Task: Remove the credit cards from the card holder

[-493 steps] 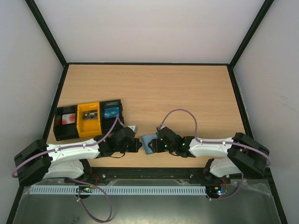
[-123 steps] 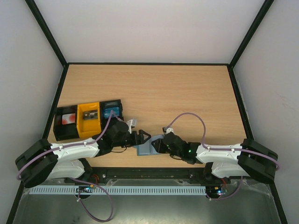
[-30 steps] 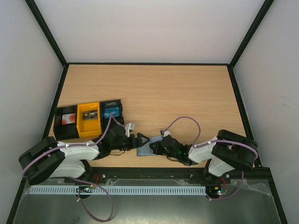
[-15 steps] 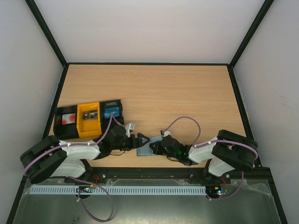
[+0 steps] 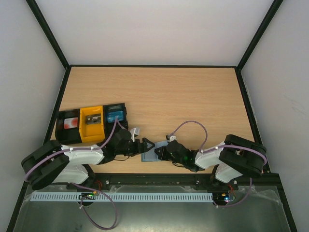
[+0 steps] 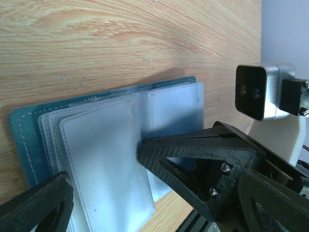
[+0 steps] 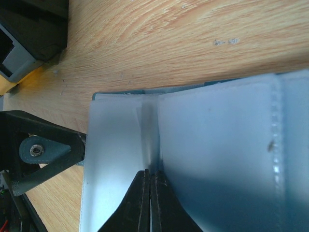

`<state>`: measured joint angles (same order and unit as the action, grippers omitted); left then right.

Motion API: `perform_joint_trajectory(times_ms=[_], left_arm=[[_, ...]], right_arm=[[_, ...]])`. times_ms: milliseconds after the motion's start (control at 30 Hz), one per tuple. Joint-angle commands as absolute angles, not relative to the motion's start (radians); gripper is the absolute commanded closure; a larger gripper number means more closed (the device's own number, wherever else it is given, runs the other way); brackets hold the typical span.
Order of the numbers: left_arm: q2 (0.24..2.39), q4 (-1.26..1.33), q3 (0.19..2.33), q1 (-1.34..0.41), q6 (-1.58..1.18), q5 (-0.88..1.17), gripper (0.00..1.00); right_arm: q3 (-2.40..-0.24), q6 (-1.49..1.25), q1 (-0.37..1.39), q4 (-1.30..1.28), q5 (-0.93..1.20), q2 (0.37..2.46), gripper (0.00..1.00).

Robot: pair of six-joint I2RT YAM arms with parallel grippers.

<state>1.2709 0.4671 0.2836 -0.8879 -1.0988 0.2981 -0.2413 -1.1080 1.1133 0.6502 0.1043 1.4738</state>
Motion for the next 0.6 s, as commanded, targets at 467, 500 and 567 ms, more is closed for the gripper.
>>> perform_joint_trajectory(times_ms=[467, 500, 567], left_arm=[[1.308, 0.615, 0.313, -0.943, -1.178, 0.361, 0.05], [1.310, 0.621, 0.315, -0.949, -1.183, 0.359, 0.05], [1.313, 0.631, 0.323, -0.962, -1.191, 0.354, 0.05]], right_arm=[[-0.182, -1.100, 1.118, 0.582, 0.066, 1.392, 0.92], [-0.179, -1.100, 1.118, 0.575, 0.061, 1.372, 0.91], [-0.170, -1.101, 1.118, 0.564, 0.049, 1.342, 0.88]])
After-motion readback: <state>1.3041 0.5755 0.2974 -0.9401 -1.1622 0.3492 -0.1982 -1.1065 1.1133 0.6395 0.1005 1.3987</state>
